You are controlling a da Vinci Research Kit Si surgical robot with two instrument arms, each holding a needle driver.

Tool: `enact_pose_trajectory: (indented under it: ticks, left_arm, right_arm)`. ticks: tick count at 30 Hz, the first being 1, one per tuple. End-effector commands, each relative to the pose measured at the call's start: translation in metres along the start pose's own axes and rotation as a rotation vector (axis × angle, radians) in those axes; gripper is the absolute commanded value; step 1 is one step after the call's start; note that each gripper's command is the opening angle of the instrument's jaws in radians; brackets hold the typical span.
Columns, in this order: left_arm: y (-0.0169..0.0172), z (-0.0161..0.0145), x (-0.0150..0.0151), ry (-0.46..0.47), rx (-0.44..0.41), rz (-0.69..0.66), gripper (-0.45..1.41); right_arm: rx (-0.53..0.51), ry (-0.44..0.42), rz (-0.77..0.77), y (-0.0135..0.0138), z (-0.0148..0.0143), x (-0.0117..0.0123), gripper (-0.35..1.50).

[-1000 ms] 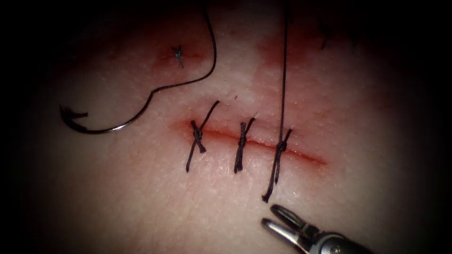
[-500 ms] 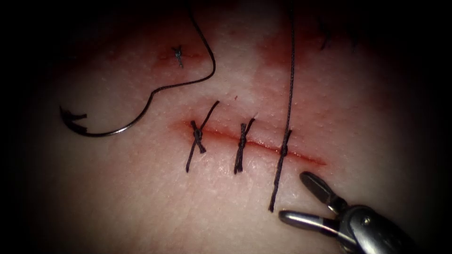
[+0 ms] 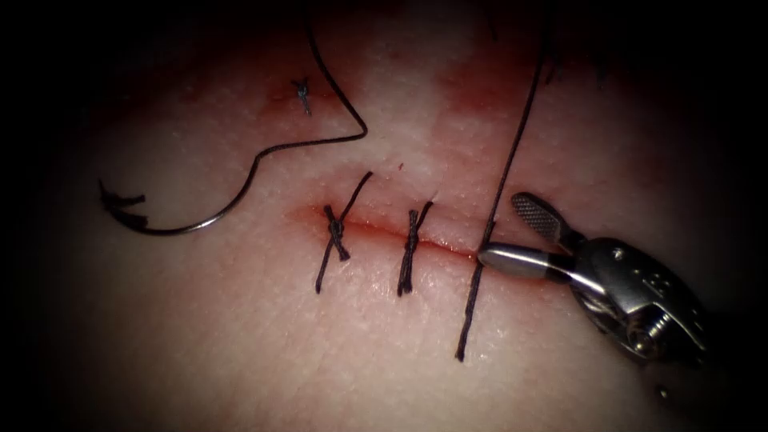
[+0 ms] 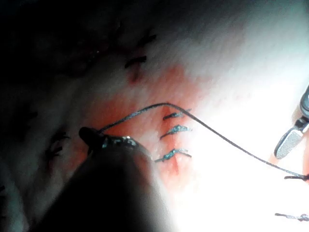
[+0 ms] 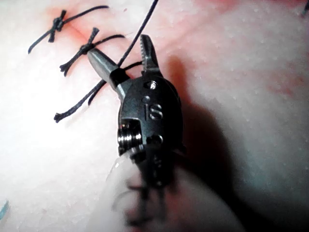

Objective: Wound Closure

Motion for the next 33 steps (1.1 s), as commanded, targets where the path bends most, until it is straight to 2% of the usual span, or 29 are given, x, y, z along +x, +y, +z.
enact_pose_trajectory:
  ticks: [1, 10, 20, 33]
  left_arm:
    - [-0.0005, 0.0000, 0.0005, 0.002, 0.015, -0.005, -0.45]
    - [-0.0012, -0.0014, 0.0018, -0.003, 0.021, 0.004, -0.45]
    - [-0.0010, -0.0023, 0.0022, 0.002, 0.026, 0.006, -0.45]
    - [-0.0014, -0.0038, 0.0041, 0.008, 0.034, 0.007, -0.45]
  right_arm:
    - [0.008, -0.002, 0.007, 0.0001, 0.0017, -0.0008, 1.23]
    - [0.024, -0.023, 0.007, -0.0005, 0.0043, -0.0012, 1.21]
    - [0.033, -0.023, 0.016, -0.0006, 0.0068, -0.0006, 1.18]
    - [0.046, -0.024, 0.013, -0.0008, 0.0085, -0.0003, 1.13]
